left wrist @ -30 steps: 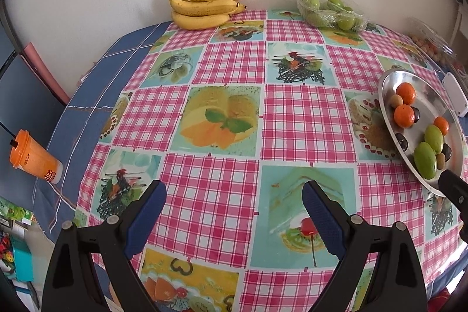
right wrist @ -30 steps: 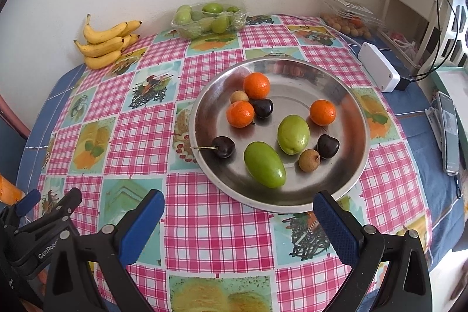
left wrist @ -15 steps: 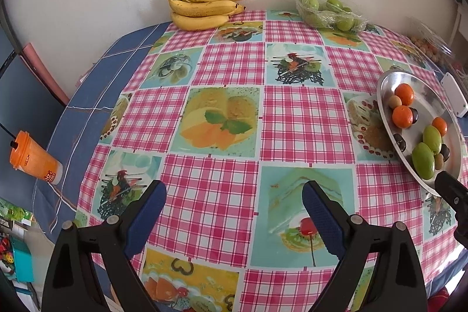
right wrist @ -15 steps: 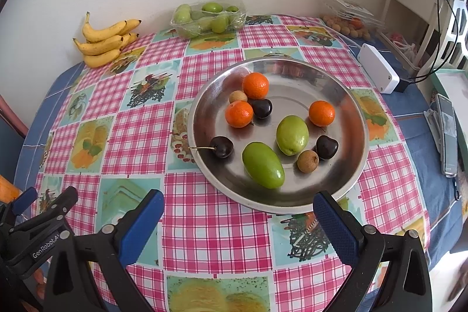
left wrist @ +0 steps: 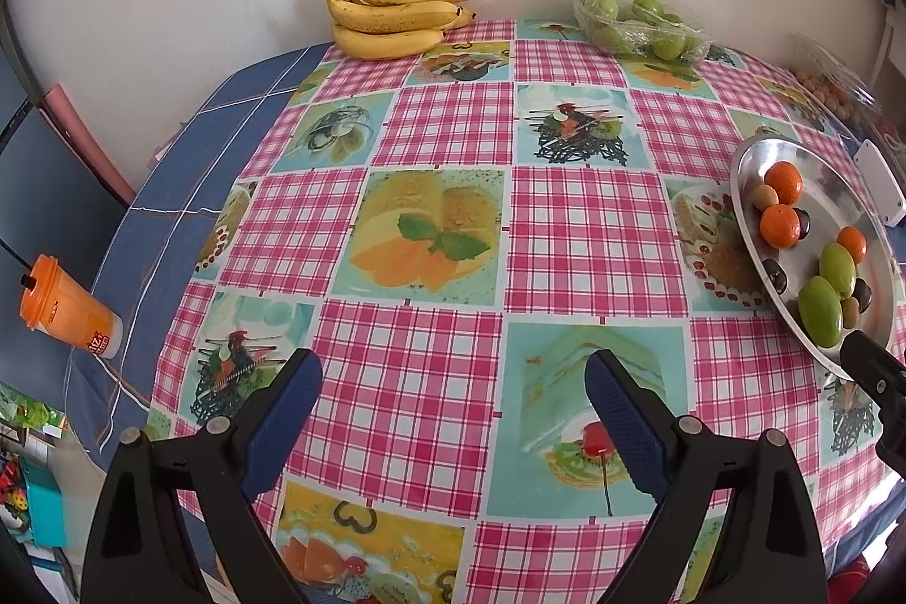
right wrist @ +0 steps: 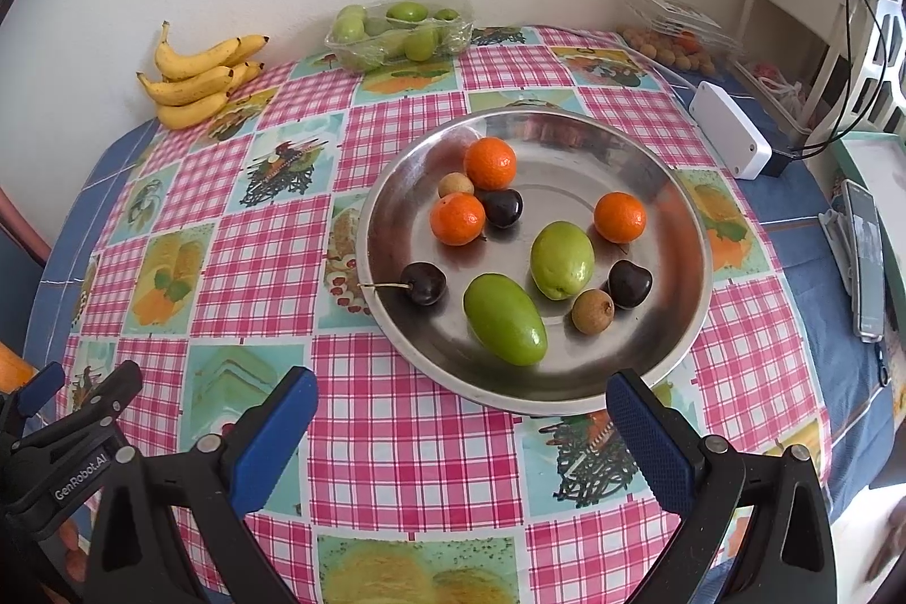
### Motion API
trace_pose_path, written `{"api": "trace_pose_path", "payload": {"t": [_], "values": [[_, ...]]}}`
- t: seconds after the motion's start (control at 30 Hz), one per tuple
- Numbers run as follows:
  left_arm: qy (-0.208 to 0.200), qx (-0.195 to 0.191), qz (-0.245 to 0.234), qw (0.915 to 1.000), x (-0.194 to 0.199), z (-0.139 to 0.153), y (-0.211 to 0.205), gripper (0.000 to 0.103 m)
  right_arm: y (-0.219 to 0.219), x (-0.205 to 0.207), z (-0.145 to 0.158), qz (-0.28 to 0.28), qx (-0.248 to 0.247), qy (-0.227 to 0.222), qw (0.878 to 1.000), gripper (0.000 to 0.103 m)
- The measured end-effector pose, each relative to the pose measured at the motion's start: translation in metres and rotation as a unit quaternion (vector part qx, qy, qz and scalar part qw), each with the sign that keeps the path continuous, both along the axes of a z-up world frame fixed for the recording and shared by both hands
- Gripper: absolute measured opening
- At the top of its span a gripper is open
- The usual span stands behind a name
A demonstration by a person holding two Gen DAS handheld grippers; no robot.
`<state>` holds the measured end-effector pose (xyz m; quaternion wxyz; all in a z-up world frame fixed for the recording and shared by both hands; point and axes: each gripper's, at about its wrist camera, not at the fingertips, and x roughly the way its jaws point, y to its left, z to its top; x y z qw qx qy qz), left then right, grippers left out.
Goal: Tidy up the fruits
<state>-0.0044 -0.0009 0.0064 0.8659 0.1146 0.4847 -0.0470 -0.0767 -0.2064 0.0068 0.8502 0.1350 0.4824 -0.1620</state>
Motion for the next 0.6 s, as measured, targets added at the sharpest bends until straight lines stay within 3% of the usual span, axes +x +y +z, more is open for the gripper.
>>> {"api": "trace_pose_path", "payload": {"t": [0.6], "values": [[-0.003,0.001,0.000,1.0000,-0.0002,0.0014,0.0000,0.094,-0.0018,-0.0003,-0.0016,-0.003,0.001,0.000,1.000,0.103]]}}
